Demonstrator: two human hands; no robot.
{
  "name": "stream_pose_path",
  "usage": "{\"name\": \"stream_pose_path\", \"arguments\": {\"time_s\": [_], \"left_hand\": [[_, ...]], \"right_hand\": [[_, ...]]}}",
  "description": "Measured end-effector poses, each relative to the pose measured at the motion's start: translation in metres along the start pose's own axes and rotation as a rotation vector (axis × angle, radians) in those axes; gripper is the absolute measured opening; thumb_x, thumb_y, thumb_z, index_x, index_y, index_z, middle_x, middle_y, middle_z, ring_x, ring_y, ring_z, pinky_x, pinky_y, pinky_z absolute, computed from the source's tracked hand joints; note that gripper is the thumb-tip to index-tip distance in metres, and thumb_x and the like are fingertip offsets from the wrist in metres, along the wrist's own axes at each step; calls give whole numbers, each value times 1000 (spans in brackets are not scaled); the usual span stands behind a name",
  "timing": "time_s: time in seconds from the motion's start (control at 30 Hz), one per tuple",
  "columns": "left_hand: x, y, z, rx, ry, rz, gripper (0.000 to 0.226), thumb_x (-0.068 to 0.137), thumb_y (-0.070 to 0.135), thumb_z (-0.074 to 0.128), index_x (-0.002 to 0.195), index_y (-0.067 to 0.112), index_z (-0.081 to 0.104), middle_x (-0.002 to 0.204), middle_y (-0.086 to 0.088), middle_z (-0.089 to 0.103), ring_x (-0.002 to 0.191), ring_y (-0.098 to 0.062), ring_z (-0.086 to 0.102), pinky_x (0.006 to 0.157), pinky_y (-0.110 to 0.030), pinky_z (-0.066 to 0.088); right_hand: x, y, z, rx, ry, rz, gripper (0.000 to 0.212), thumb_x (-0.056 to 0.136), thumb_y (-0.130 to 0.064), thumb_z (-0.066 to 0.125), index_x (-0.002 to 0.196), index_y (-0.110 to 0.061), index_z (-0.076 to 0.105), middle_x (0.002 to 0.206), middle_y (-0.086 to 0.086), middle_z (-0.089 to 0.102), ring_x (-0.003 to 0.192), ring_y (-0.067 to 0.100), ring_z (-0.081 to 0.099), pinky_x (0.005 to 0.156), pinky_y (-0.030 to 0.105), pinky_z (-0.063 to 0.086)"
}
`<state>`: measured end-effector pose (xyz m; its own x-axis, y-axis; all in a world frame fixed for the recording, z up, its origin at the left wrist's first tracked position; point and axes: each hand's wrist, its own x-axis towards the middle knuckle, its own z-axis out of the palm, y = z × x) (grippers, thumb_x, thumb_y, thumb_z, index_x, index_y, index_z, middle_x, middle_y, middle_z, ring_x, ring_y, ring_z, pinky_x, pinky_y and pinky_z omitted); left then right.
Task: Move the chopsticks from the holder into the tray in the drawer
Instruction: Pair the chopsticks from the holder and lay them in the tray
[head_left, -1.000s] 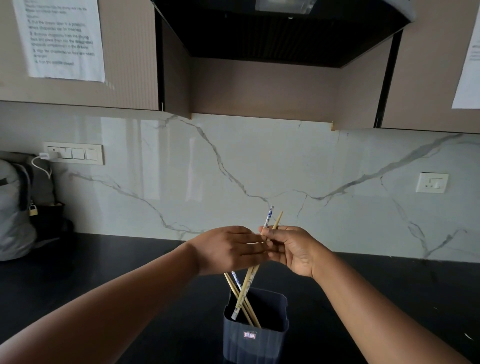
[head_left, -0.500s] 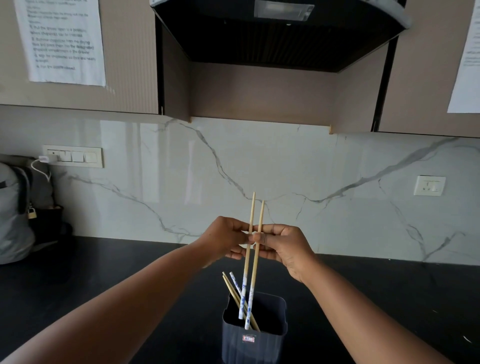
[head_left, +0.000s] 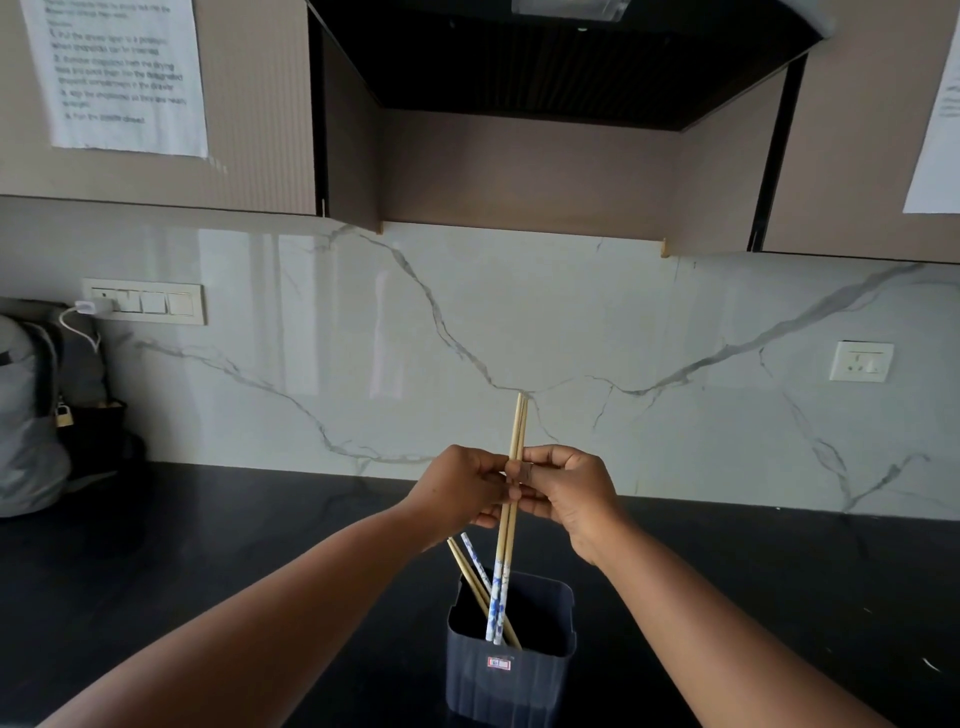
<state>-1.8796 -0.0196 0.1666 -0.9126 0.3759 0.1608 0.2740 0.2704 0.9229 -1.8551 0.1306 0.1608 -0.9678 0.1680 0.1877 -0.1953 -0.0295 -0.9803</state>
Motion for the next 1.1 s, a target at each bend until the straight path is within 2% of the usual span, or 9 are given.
{"name": "stream_pose_path", "arguments": {"time_s": [0.3, 0.43, 0.63, 0.73, 0.83, 0.87, 0.93, 1.0, 1.1], "left_hand": [[4, -7, -2, -119, 20, 5, 13, 89, 8, 67, 88, 17, 76, 80, -9, 76, 77, -22, 73, 65, -26, 59], [6, -13, -10, -288, 116, -91, 15, 82, 4, 74, 97, 7, 71, 80, -7, 75, 67, -17, 72, 60, -25, 58], [-2, -37, 5, -411, 148, -140, 11, 83, -1, 70, 88, 8, 68, 63, 1, 72, 51, -9, 66, 53, -24, 58], [-7, -61, 10, -257, 108, -104, 13, 88, 18, 70, 91, 6, 70, 70, -3, 73, 59, -10, 69, 65, -31, 62], [-17, -97, 6, 237, 209, -11, 70, 86, 66, 45, 88, 0, 70, 62, -8, 62, 52, -6, 55, 57, -32, 49], [-22, -112, 3, 347, 255, 38, 77, 84, 72, 35, 86, 2, 69, 64, -14, 61, 58, -9, 54, 59, -34, 46], [-32, -147, -3, 438, 282, 175, 75, 90, 62, 27, 96, 1, 70, 98, -22, 71, 94, -20, 64, 87, -40, 48], [-43, -178, -8, 477, 275, 249, 68, 95, 51, 26, 121, 3, 66, 129, -17, 63, 129, -20, 47, 111, -32, 33], [-51, -223, -6, 592, 254, 164, 66, 95, 54, 28, 133, 9, 57, 144, -13, 50, 139, -14, 29, 117, -29, 19]], "right_hand": [[-4, 10, -6, -11, -68, 90, 36, 74, -28, 80, 107, -18, 68, 92, 6, 76, 80, 18, 72, 67, 27, 57], [-15, 32, -16, -39, -240, 245, 10, 80, -5, 72, 91, -7, 73, 85, 9, 77, 76, 19, 74, 62, 27, 58], [-26, 60, -12, -112, -257, 298, 10, 79, 2, 70, 84, -7, 70, 68, 5, 74, 58, 15, 70, 54, 26, 58], [-35, 83, -22, -139, -279, 297, 11, 77, -1, 74, 84, -8, 72, 72, 7, 75, 64, 18, 72, 58, 28, 59], [-54, 122, -32, -313, -329, 267, 14, 76, -3, 77, 80, -16, 75, 71, 4, 75, 66, 17, 69, 62, 29, 59], [-63, 138, -36, -396, -357, 253, 16, 76, -4, 78, 77, -20, 76, 70, 2, 74, 66, 15, 68, 63, 29, 59], [-83, 172, -43, -571, -426, 242, 22, 77, -9, 78, 69, -29, 75, 67, -2, 74, 63, 7, 66, 63, 24, 55], [-104, 205, -53, -703, -513, 272, 14, 79, -14, 76, 74, -26, 75, 63, -2, 71, 54, 3, 60, 55, 22, 49], [-131, 248, -64, -945, -668, 238, 8, 85, -20, 65, 82, -20, 72, 66, -6, 64, 61, 8, 57, 61, 27, 46]]}}
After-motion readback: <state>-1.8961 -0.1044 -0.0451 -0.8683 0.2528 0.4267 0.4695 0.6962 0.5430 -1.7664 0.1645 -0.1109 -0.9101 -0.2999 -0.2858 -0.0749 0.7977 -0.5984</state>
